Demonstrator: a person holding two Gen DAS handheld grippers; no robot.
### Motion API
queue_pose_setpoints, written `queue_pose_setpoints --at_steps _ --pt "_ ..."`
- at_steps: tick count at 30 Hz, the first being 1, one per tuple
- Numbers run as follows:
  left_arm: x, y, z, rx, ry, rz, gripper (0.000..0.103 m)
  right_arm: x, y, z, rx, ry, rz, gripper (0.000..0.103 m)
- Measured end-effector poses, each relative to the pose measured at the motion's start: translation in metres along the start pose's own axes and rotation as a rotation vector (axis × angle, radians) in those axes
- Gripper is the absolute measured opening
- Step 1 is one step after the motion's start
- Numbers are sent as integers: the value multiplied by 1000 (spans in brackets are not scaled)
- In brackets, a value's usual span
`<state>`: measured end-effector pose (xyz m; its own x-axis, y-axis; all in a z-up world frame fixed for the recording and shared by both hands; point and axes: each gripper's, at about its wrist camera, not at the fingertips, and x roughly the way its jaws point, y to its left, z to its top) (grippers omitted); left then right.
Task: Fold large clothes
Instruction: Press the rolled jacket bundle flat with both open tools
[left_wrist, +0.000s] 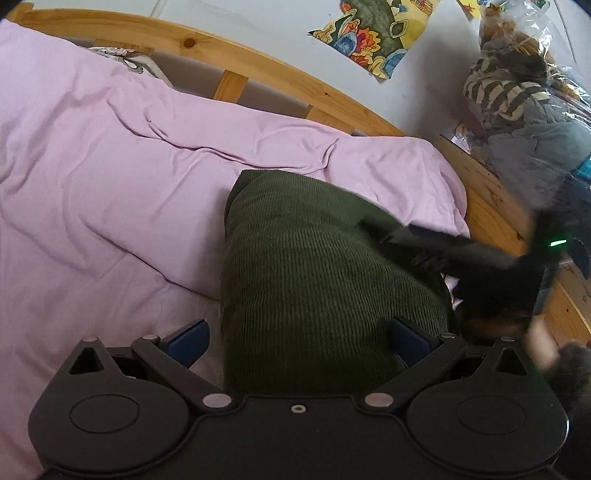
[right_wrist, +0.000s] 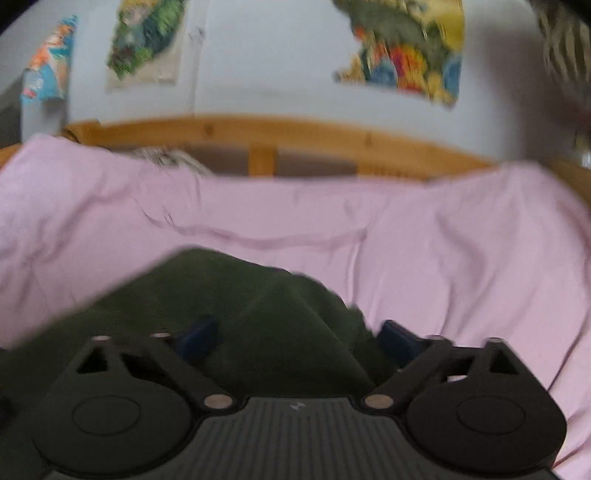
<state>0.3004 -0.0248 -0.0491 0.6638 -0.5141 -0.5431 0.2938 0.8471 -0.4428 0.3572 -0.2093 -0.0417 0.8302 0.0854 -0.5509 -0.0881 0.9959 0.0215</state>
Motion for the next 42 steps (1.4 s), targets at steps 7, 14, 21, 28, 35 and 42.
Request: queue_pose_setpoints --at_steps 7,14,21,28,35,42 --pt "30 20 -9 -51 109 -96 102 15 -10 -33 71 -85 -18 101" --pt "26 28 -19 -109 87 -114 103 -53 -39 -31 243 -93 -64 102" --pt "14 34 -28 -142 59 -98 103 -102 -3 -18 96 -136 -49 102" --pt "17 28 -30 -88 59 -70 102 -66 18 -74 18 -181 -110 103" --pt "24 28 -30 -67 49 -43 102 -54 19 -77 6 -180 -126 103" --pt "6 17 -18 -54 58 1 103 -102 7 -43 36 -171 -112 102"
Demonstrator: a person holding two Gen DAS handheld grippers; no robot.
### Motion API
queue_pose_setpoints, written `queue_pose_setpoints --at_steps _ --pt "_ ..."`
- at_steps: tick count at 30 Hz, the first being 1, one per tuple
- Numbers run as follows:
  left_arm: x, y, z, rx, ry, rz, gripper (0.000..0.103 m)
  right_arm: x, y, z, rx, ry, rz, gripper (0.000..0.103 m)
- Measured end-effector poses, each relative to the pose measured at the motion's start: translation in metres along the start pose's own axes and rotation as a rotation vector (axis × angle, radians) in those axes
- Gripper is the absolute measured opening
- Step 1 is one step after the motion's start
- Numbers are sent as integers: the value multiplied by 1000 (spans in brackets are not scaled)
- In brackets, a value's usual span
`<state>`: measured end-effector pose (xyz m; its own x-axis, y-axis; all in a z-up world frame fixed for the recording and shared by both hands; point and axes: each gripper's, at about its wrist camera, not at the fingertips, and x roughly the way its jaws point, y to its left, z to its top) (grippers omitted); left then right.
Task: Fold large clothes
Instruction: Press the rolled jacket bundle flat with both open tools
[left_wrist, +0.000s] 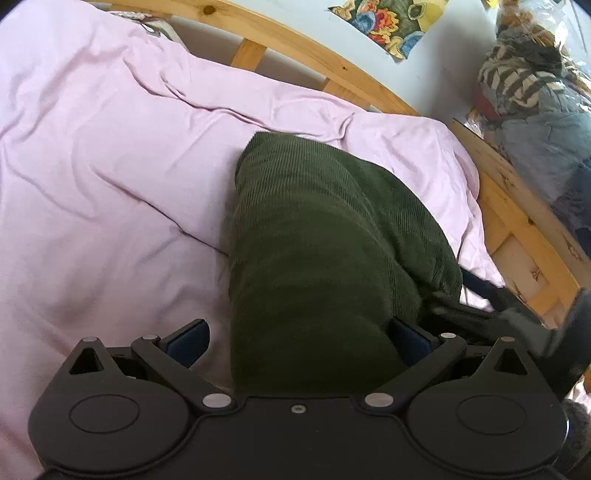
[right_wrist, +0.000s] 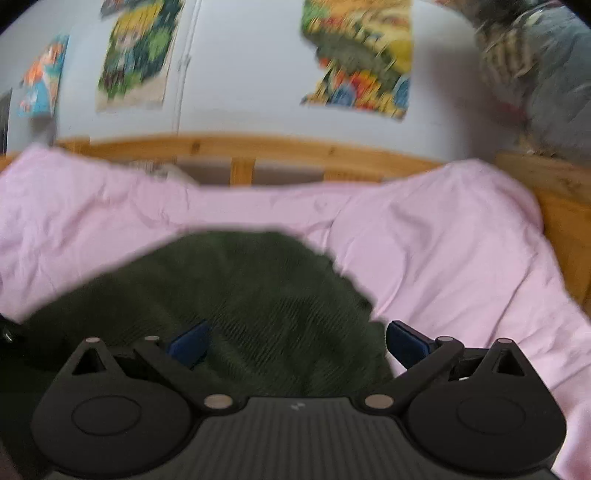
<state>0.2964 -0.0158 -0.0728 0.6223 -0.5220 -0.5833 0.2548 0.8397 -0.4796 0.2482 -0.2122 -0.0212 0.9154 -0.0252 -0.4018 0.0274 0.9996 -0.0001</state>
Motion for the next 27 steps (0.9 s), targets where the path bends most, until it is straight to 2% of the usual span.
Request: queue_pose_setpoints --at_steps 3,6,9,13,16,21,27 --pt "-14 -2 6 -17 8 -1 103 -3 -15 3 60 55 3 102" --pt "-25 -2 1 32 -32 -14 102 17 -34 -8 173 157 13 102" --pt "-26 2 -8 45 -52 -31 103 37 -52 -22 309 208 90 103" --pt "-15 8 -11 -12 -37 -53 103 55 -73 -34 483 251 176 103" --pt "-13 5 -8 8 -28 -47 103 65 -88 -49 650 268 250 103" --pt "-11 -1 6 14 18 -37 103 64 -83 -53 622 237 239 103" --pt "-3 -12 36 115 28 -13 103 66 -84 -58 655 200 253 103"
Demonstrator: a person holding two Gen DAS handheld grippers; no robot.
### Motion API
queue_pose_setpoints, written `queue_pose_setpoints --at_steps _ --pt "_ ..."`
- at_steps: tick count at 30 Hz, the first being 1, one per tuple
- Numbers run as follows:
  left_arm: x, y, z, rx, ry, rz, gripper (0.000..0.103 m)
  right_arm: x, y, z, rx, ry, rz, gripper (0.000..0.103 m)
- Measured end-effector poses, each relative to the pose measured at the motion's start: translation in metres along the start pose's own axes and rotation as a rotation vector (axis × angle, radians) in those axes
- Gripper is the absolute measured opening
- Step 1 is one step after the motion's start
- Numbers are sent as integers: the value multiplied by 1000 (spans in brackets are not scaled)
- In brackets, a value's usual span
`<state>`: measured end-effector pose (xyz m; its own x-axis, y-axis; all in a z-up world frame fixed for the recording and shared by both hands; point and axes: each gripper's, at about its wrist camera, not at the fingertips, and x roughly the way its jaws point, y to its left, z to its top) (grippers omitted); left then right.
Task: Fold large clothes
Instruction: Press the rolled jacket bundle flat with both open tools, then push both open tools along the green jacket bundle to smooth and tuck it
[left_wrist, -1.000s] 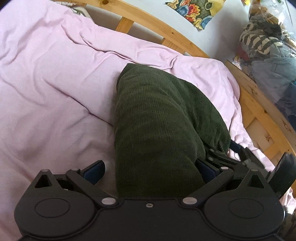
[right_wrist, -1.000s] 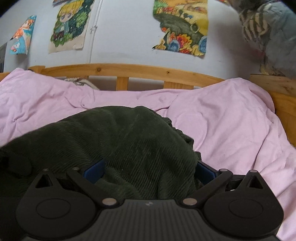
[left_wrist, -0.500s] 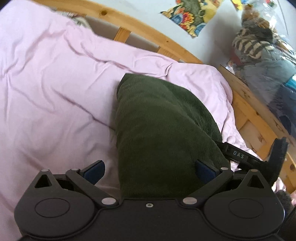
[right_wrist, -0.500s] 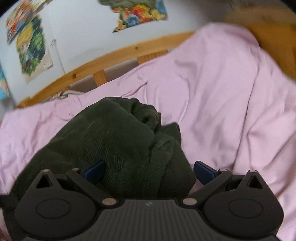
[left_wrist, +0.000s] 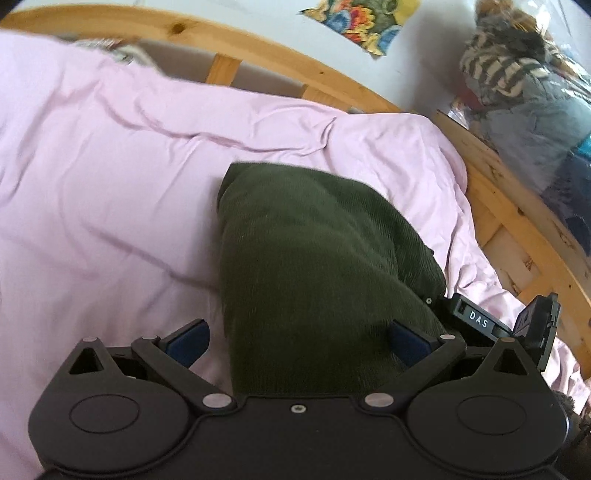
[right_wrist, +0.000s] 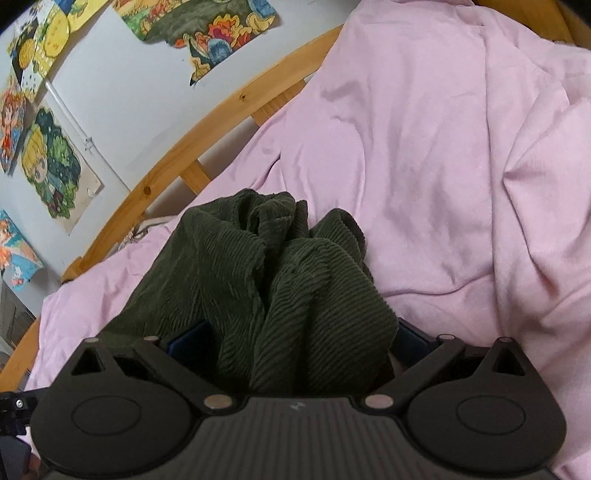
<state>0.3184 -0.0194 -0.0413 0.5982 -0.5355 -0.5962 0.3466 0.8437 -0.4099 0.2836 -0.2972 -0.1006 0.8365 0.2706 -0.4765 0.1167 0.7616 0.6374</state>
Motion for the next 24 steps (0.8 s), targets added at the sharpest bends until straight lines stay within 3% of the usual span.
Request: queue_pose_setpoints --at_steps 5,13,17,22,24 --pt "14 3 12 21 46 -19 103 1 0 -1 6 -17 -2 103" --pt "24 14 11 -62 76 -72 103 0 2 -3 12 -30 -5 103" --pt "38 24 16 -144 154 -128 103 -1 1 4 49 -13 1 103" --pt "43 36 19 -167 221 -179 103 -1 -4 13 121 14 34 103" --pt "48 46 18 -228 270 -220 103 0 -5 15 128 22 41 103"
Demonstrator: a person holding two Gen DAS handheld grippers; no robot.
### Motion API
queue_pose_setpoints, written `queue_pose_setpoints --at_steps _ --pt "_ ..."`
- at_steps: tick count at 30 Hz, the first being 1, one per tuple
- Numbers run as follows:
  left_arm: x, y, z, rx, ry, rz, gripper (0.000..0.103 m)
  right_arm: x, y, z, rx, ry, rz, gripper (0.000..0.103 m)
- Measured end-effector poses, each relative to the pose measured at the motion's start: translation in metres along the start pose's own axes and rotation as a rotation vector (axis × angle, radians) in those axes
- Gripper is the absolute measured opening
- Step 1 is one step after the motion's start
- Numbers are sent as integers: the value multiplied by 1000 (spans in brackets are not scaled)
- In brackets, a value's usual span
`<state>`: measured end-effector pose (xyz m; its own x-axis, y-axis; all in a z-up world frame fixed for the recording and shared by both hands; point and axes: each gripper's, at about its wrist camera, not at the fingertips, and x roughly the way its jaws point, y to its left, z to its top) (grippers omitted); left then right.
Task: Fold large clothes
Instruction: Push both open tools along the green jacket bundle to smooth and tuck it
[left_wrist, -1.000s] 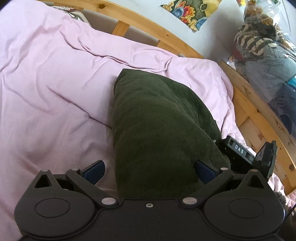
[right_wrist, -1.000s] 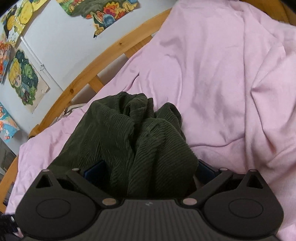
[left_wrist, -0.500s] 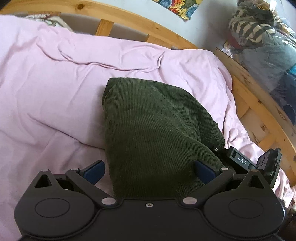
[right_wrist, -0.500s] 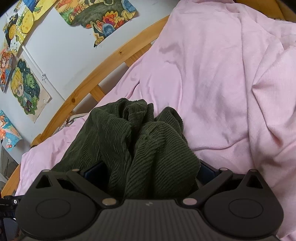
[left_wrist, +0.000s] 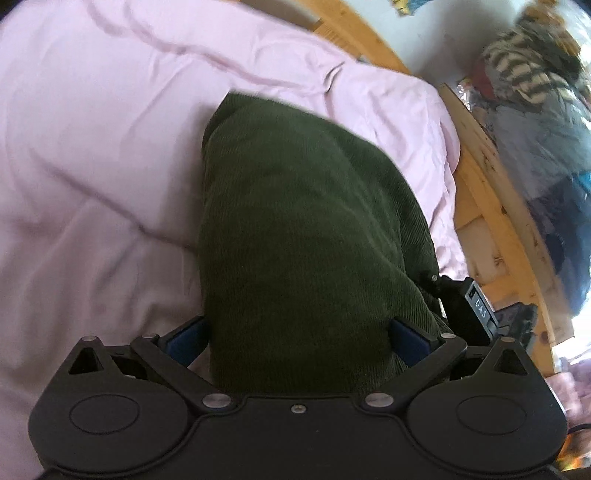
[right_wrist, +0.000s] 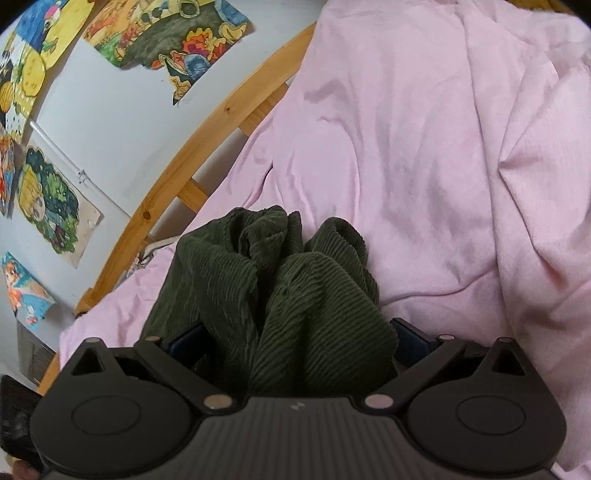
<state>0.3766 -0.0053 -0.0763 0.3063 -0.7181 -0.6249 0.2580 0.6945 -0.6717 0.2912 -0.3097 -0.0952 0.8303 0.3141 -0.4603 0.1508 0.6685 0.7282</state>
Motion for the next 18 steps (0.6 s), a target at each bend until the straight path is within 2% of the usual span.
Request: queue_pose_setpoints --at_steps 3,8,10,11,13,14,17,18 --pt "5 13 1 -71 40 -51 103 3 1 -1 -13 4 -10 103" --pt "13 17 4 -83 68 -79 103 6 6 -7 -59 -10 -35 103" --pt "15 20 7 -96 91 -88 103 3 7 -9 -67 -46 -19 102" --pt "16 20 9 -101 102 -88 103 2 9 -10 -89 -58 3 90" --pt "18 15 12 -84 122 -74 103 3 15 -10 -143 -63 -1 80" --pt "19 12 14 -81 128 -62 103 3 18 -10 -168 -58 2 71" --pt "17 -1 13 -57 116 -17 102 -3 26 -11 -214 -70 1 56" --pt "16 -5 12 -46 104 -7 100 -6 29 -12 -237 -77 0 54"
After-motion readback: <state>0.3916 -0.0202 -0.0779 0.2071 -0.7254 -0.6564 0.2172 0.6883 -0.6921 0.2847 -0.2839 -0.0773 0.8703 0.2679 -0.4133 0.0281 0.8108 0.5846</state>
